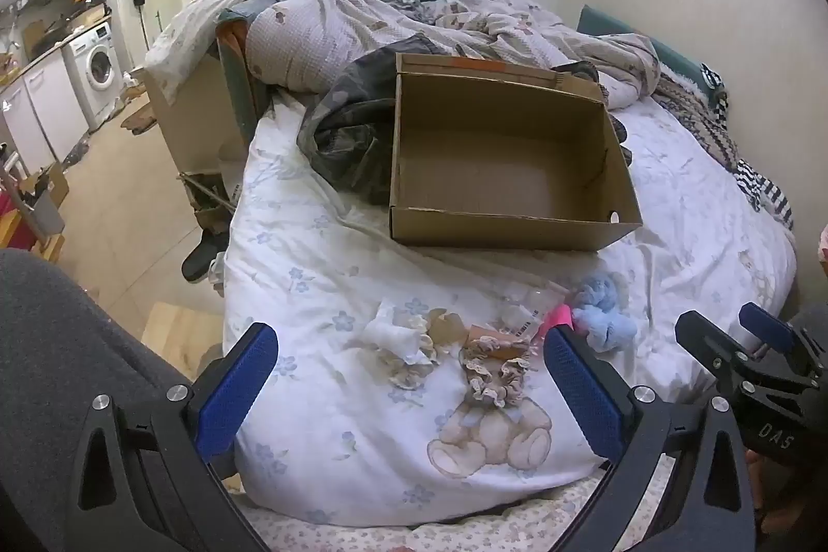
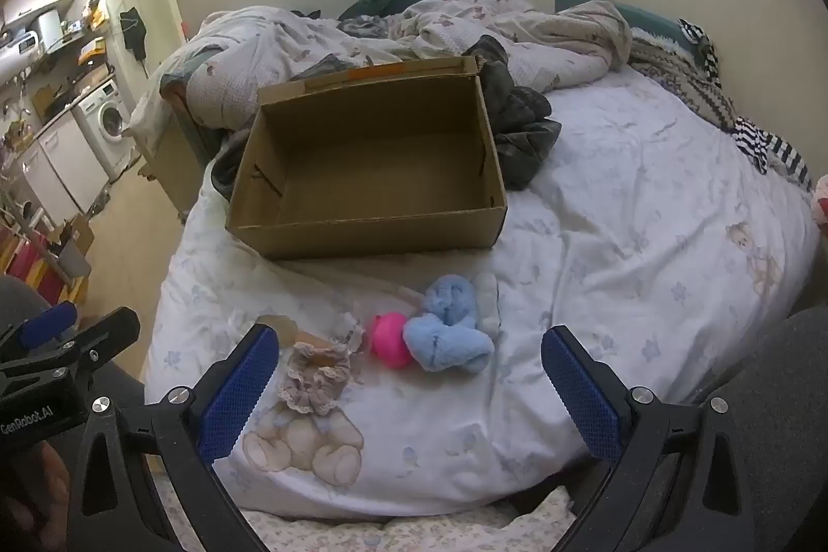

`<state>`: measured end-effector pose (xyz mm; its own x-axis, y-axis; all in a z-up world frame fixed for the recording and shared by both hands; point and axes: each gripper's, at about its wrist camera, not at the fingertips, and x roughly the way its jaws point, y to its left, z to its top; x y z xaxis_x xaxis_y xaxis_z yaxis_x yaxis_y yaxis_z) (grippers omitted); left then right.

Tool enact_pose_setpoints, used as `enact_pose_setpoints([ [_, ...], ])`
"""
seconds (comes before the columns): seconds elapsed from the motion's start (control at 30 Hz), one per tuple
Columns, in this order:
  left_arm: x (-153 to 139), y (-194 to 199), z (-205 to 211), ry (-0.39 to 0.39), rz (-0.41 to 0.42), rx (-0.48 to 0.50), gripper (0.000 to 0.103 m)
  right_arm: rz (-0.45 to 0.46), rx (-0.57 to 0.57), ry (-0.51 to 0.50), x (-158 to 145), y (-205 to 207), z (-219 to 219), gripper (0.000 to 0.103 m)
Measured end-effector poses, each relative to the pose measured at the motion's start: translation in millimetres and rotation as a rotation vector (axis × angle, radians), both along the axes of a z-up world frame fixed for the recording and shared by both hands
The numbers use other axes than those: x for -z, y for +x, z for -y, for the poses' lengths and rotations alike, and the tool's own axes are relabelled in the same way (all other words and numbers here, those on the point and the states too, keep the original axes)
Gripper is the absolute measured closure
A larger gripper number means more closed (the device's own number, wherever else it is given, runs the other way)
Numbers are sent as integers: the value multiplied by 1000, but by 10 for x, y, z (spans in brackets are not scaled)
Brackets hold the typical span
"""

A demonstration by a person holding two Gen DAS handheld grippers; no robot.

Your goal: Organize soft objects

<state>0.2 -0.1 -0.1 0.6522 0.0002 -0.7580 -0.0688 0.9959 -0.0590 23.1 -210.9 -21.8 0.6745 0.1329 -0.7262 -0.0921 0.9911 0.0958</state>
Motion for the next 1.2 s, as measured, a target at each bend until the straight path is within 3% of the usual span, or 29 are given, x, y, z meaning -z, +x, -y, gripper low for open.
enact_pose_setpoints([
  [1.2,1,1,0,-2,2,0,0,-3,1,-6,6,8,-18,0],
])
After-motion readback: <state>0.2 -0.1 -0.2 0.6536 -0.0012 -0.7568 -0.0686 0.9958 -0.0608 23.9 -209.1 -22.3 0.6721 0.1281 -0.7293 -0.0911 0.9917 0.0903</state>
